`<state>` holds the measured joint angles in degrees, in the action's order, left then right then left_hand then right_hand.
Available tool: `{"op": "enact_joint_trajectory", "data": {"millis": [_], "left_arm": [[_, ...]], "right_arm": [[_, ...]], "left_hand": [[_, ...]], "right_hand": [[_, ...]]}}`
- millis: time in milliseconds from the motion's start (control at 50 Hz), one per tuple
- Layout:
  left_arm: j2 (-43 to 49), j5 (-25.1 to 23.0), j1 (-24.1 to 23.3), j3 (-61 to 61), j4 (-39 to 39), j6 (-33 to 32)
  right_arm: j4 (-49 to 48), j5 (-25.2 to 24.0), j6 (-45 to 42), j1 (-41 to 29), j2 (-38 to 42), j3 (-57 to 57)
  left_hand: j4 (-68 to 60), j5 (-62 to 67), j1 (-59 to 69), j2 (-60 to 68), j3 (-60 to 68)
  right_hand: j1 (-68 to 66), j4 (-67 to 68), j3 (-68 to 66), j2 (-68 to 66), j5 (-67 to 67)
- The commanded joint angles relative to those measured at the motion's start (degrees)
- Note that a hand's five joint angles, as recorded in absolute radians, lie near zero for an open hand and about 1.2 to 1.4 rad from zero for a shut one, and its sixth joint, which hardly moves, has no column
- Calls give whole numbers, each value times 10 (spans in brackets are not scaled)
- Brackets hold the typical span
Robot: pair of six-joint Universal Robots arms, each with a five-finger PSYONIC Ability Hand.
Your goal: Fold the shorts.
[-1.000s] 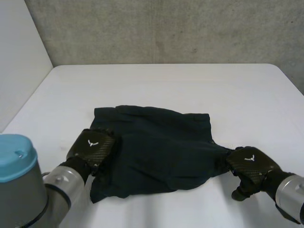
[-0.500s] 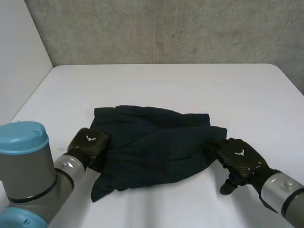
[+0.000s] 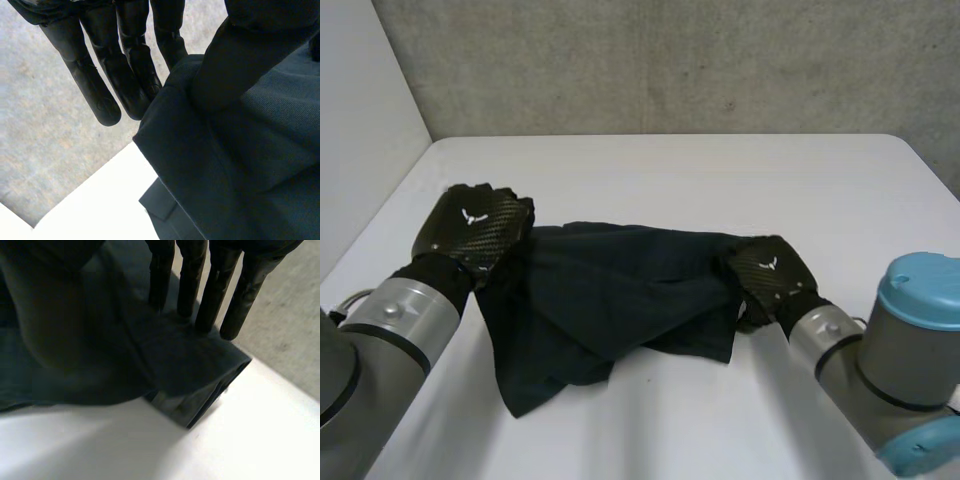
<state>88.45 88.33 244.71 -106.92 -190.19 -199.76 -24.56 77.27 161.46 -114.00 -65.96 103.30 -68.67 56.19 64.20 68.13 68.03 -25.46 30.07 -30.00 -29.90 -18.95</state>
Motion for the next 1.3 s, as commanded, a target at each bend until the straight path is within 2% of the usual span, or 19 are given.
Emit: {"op": "enact_joint_trajectory", "data": {"millis": [20,100,180,220,260,360,460,540,680,760,800,940,1020,1080,1180,1240,1260,1300], "left_arm": [[-32,1,0,9,5,-3],[-40,0,9,42,2,-5],[-25,2,11,112,-8,-9],[12,4,15,199,-39,-15],[26,5,17,231,-50,-18],[66,31,27,396,-130,-39],[64,59,28,440,-196,-41],[62,61,20,407,-212,-38],[38,58,20,226,-208,-27],[37,53,20,98,-202,-8],[40,45,21,27,-202,3],[66,15,9,-80,-169,0],[52,15,2,-87,-93,-1],[24,13,3,-86,-3,-1],[-15,13,-1,-85,127,-4],[-44,13,-5,-90,212,-36],[-55,13,-12,-92,248,-66],[-62,12,-23,-93,274,-93]], "right_arm": [[-36,33,-5,-19,34,-57],[-20,29,-11,-13,24,-121],[45,23,-33,-12,11,-234],[80,25,-52,-12,15,-330],[94,27,-66,-13,22,-428],[69,27,-61,-16,39,-592],[-7,34,-47,-18,30,-640],[-29,33,-39,-15,11,-611],[21,5,-43,-12,-26,-419],[100,-30,-46,-11,-44,-265],[116,-37,-46,-11,-44,-225],[146,-50,-94,16,-30,-63],[163,-51,-121,26,-36,-38],[207,-52,-143,29,-54,-31],[381,-53,-186,51,-109,-26],[462,-52,-206,60,-123,-17],[512,-56,-228,66,-139,-4],[551,-59,-258,72,-157,12]], "left_hand": [[-113,138,158,119,120],[-113,138,158,119,120],[-113,138,158,119,120],[-113,138,158,119,120],[-113,138,158,119,120],[-113,138,158,119,120],[-113,138,158,119,120],[-113,138,158,119,120],[-113,138,158,119,120],[-113,138,158,119,120],[-113,138,158,119,120],[-113,138,158,119,120],[-113,138,158,119,120],[-113,138,158,119,120],[-113,138,158,119,120],[-113,138,158,119,120],[-100,125,145,106,107],[-102,127,146,107,108]], "right_hand": [[-545,499,-500,-501,-510],[-545,499,-500,-501,-510],[-545,499,-500,-501,-510],[-545,499,-500,-501,-510],[-545,499,-500,-501,-510],[-545,499,-500,-501,-510],[-545,499,-500,-501,-510],[-545,499,-500,-501,-510],[-545,499,-500,-501,-510],[-545,499,-500,-501,-510],[-545,499,-500,-501,-510],[-545,499,-500,-501,-510],[-545,499,-500,-501,-510],[-545,499,-500,-501,-510],[-545,499,-500,-501,-510],[-545,499,-500,-501,-510],[-545,499,-500,-501,-510],[-545,499,-500,-501,-510]]}}
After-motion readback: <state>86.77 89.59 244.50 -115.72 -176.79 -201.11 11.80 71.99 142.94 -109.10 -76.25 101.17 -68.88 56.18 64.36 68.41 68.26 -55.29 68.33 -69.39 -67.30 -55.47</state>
